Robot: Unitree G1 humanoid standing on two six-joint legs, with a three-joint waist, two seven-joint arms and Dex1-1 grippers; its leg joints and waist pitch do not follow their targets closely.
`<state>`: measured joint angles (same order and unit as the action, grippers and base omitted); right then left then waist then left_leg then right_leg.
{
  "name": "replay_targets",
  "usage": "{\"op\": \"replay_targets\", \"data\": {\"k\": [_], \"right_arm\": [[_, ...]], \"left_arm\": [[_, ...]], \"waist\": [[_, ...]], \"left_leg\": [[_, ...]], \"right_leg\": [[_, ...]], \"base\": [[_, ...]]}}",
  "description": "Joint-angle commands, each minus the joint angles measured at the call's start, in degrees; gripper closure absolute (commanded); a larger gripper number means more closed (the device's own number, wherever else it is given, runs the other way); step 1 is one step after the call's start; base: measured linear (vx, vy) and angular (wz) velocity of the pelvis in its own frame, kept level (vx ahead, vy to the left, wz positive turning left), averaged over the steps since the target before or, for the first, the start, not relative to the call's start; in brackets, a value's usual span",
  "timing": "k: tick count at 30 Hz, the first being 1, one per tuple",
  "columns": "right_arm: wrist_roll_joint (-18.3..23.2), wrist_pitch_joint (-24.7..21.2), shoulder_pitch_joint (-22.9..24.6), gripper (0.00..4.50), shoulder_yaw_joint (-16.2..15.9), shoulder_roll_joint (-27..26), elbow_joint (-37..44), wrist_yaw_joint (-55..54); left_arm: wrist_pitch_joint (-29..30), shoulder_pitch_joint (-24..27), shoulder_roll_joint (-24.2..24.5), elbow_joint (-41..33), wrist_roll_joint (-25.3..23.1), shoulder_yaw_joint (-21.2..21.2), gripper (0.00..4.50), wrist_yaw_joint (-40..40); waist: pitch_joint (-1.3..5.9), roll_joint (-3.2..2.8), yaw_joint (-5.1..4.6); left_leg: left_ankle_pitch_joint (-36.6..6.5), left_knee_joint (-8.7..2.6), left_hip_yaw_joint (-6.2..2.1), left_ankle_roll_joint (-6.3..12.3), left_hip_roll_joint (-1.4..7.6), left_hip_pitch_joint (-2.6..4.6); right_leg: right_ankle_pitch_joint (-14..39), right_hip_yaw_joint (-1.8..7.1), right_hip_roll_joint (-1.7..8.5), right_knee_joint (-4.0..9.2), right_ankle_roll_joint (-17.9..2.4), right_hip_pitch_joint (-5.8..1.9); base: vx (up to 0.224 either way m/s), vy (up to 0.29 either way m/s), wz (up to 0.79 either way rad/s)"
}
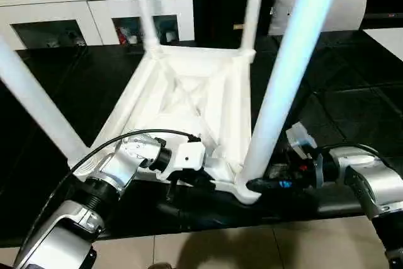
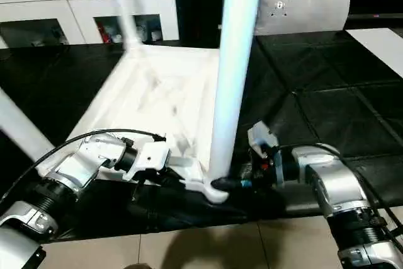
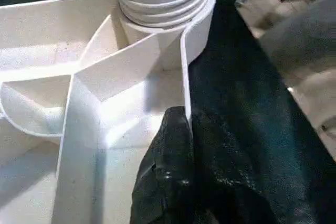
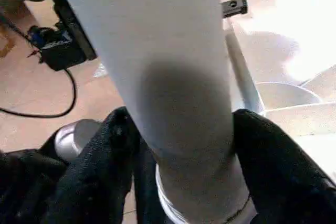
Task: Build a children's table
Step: Rotate leg to tighten
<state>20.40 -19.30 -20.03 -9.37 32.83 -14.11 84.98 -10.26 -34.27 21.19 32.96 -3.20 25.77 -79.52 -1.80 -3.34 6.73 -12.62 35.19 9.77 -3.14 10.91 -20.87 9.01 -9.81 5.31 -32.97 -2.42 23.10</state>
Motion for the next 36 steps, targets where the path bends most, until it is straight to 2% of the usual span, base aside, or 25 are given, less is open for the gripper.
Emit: {"op": "replay_targets", "data": {"k": [1,7,9,10,11,14,15,17,18,19,20,21,22,25,26,27,28,30,31,32,33,36], "right_arm": [[0.50,-0.90,-0.75,1.85,-0.82,0.69,0.78,1.52],[0.85,-1.69,-0.07,2.33,-1.38,0.25,1.45,1.40],[1.76,-2.76,0.55,2.37,-0.86,-0.61,2.72,-0.03],[1.84,-3.03,0.64,2.37,-0.56,-1.15,3.09,-1.23],[1.67,-3.58,0.65,2.37,-0.02,-2.20,3.49,-3.82],[-1.46,-3.46,-0.07,2.41,1.06,-4.73,2.65,-12.13],[-2.37,-3.33,-0.27,2.42,1.50,-5.49,2.36,-14.74],[-3.92,-6.59,-1.89,2.44,3.51,-9.79,1.26,-25.19],[-4.60,-7.71,-2.49,2.46,3.84,-10.97,0.74,-28.11],[-4.60,-7.71,-2.49,2.49,3.84,-10.97,0.74,-28.11],[-6.31,-8.59,-3.20,2.49,4.19,-12.75,-0.07,-33.06],[-7.15,-9.31,-3.67,2.49,4.65,-14.04,-0.87,-36.38],[-7.63,-9.81,-3.95,2.50,4.98,-14.89,-1.37,-38.52],[-9.55,-8.97,-5.21,2.50,6.05,-18.59,-4.52,-46.87],[-9.89,-8.30,-5.68,2.50,6.85,-19.91,-5.77,-49.82],[-9.61,-8.45,-5.70,2.17,7.56,-20.79,-5.74,-50.64],[-9.16,-8.56,-5.60,1.97,7.85,-21.29,-5.44,-50.45],[-8.47,-9.24,-5.20,1.81,7.70,-21.81,-4.23,-49.12],[-8.47,-9.24,-5.20,1.74,7.70,-21.81,-4.23,-49.12],[-8.54,-9.37,-5.00,1.74,7.29,-21.57,-3.72,-48.47],[-8.54,-9.47,-4.83,1.49,7.16,-21.22,-3.40,-47.89],[-8.02,-8.54,-4.24,1.32,7.12,-19.40,-2.77,-45.29]], "left_arm": [[-1.75,-1.20,0.41,-0.12,-0.96,1.62,4.50,-2.45],[-1.73,-0.98,0.30,-0.39,-0.60,1.56,4.50,-2.50],[1.40,-0.89,-0.72,-0.46,-0.54,0.45,4.50,0.60],[2.98,-1.16,-1.14,-0.14,-1.23,0.02,4.50,2.89],[5.26,-1.70,-1.88,0.59,-2.27,-0.66,4.50,6.44],[9.39,-1.64,-3.21,-0.18,-1.21,-2.02,4.50,8.08],[10.82,-1.59,-3.67,-0.53,-1.02,-2.45,4.50,8.92],[16.22,-0.77,-6.26,-2.69,0.65,-4.07,4.50,12.11],[17.25,-0.54,-7.10,-3.27,0.89,-4.37,4.50,13.23],[17.25,-0.54,-7.10,-3.27,0.89,-4.37,4.50,13.23],[18.96,-0.24,-8.38,-4.08,0.82,-4.63,4.50,15.25],[19.78,-0.15,-9.38,-4.35,0.61,-4.83,4.50,16.97],[20.29,-0.10,-10.03,-4.52,0.46,-4.95,4.50,18.12],[24.21,-0.27,-13.89,-4.86,-1.22,-5.52,4.50,25.22],[25.43,-0.10,-15.35,-5.28,-1.65,-5.57,4.50,27.25],[26.42,0.10,-16.24,-5.97,-1.50,-5.86,4.50,28.32],[26.81,0.21,-16.83,-6.42,-1.29,-6.08,4.50,28.96],[27.98,0.38,-17.64,-7.53,-1.08,-6.24,4.50,29.83],[27.98,0.38,-17.64,-7.53,-1.08,-6.24,4.50,29.83],[28.10,0.35,-17.66,-7.69,-1.15,-6.18,4.50,29.98],[28.25,0.23,-17.46,-7.67,-1.34,-6.09,4.50,30.16],[26.45,-0.13,-16.00,-6.92,-2.51,-5.78,4.50,29.80]], "waist": [[3.76,1.30,-0.20],[3.82,1.19,-0.20],[3.76,1.19,-0.23],[3.70,0.99,-0.20],[3.67,1.12,-0.34],[2.97,1.28,-0.85],[2.83,1.22,-1.26],[2.66,1.18,-2.36],[2.57,1.27,-3.34],[2.74,1.00,-4.39],[2.76,1.00,-4.98],[2.71,0.90,-6.03],[2.82,0.69,-7.02],[2.80,0.53,-8.65],[2.82,0.62,-8.86],[2.87,0.55,-9.23],[3.09,0.50,-9.33],[3.28,0.51,-9.37],[3.57,0.47,-8.99],[3.68,0.51,-8.74],[3.66,0.54,-8.47],[3.97,0.50,-7.24]], "left_leg": [[-4.28,-3.71,-0.72,6.25,2.86,0.08],[-4.11,-3.69,-0.74,5.94,2.89,0.13],[-4.44,-3.72,-0.68,5.66,2.82,0.17],[-4.63,-3.73,-0.71,5.52,2.83,0.23],[-4.77,-3.76,-0.65,5.34,2.86,0.22],[-8.07,-3.83,-0.46,3.69,2.05,0.68],[-9.06,-3.74,-0.45,2.95,1.67,0.88],[-10.41,-3.72,-0.65,2.09,1.48,0.94],[-11.38,-3.63,-0.91,1.51,1.26,0.52],[-12.51,-3.44,-1.04,1.34,1.20,0.78],[-12.82,-3.49,-1.18,1.38,1.26,0.65],[-13.55,-3.56,-1.37,1.55,1.37,0.41],[-14.54,-3.52,-1.48,1.75,1.41,0.69],[-14.90,-3.71,-1.70,2.18,1.61,0.48],[-15.07,-3.64,-1.64,2.31,1.45,0.55],[-14.61,-3.64,-1.59,2.66,1.34,0.61],[-13.33,-3.83,-1.76,3.27,1.61,0.26],[-11.60,-4.05,-1.88,4.22,2.15,0.03],[-9.49,-3.95,-1.79,4.86,2.40,0.23],[-8.35,-3.87,-1.70,5.20,2.49,0.29],[-6.38,-3.91,-1.71,6.13,2.59,-0.10],[-1.98,-3.56,-1.49,8.06,2.61,-0.19]], "right_leg": [[18.93,3.95,4.37,4.21,-3.67,-3.75],[18.81,3.88,4.31,4.22,-3.46,-3.68],[19.41,3.84,4.30,4.32,-3.40,-3.70],[19.95,3.81,4.32,4.44,-3.34,-3.63],[20.14,3.83,4.24,4.49,-3.21,-3.65],[27.72,3.25,4.17,5.91,-0.99,-3.42],[30.80,2.92,4.13,6.43,0.48,-3.40],[32.93,2.34,3.86,6.84,1.70,-3.35],[34.13,1.66,3.76,7.13,2.92,-3.74],[34.35,1.22,3.76,7.56,3.61,-3.63],[33.96,1.17,3.81,7.60,3.76,-3.79],[33.19,0.94,3.70,7.66,3.73,-3.93],[32.60,0.80,3.76,7.88,3.44,-3.86],[30.66,0.98,3.92,7.82,1.90,-3.96],[30.77,0.89,3.87,7.82,1.83,-3.94],[30.44,1.09,4.05,7.77,1.26,-3.96],[28.26,1.45,4.21,7.35,0.41,-4.35],[24.40,2.08,4.32,6.66,-1.26,-4.45],[21.25,2.62,4.44,6.19,-3.09,-4.26],[19.51,2.88,4.44,5.83,-4.03,-4.17],[16.78,3.20,4.41,5.15,-5.59,-4.38],[10.60,3.59,4.57,4.07,-7.61,-4.60]], "base": [[0.000,0.000,0.00],[0.000,0.000,0.00],[0.000,0.000,0.00],[0.000,0.000,0.00],[0.000,0.000,0.00],[0.000,0.000,0.00],[0.000,0.000,0.00],[0.000,0.000,0.00],[0.000,0.000,0.00],[0.000,0.000,0.00],[0.000,0.000,0.00],[0.000,0.000,0.00],[0.000,0.000,0.00],[0.000,0.000,0.00],[0.000,0.000,0.00],[0.000,0.000,0.00],[0.000,0.000,0.00],[0.000,0.000,0.00],[0.000,0.000,0.00],[0.000,0.000,0.00],[0.000,0.000,0.00],[0.000,0.000,0.00]]}}
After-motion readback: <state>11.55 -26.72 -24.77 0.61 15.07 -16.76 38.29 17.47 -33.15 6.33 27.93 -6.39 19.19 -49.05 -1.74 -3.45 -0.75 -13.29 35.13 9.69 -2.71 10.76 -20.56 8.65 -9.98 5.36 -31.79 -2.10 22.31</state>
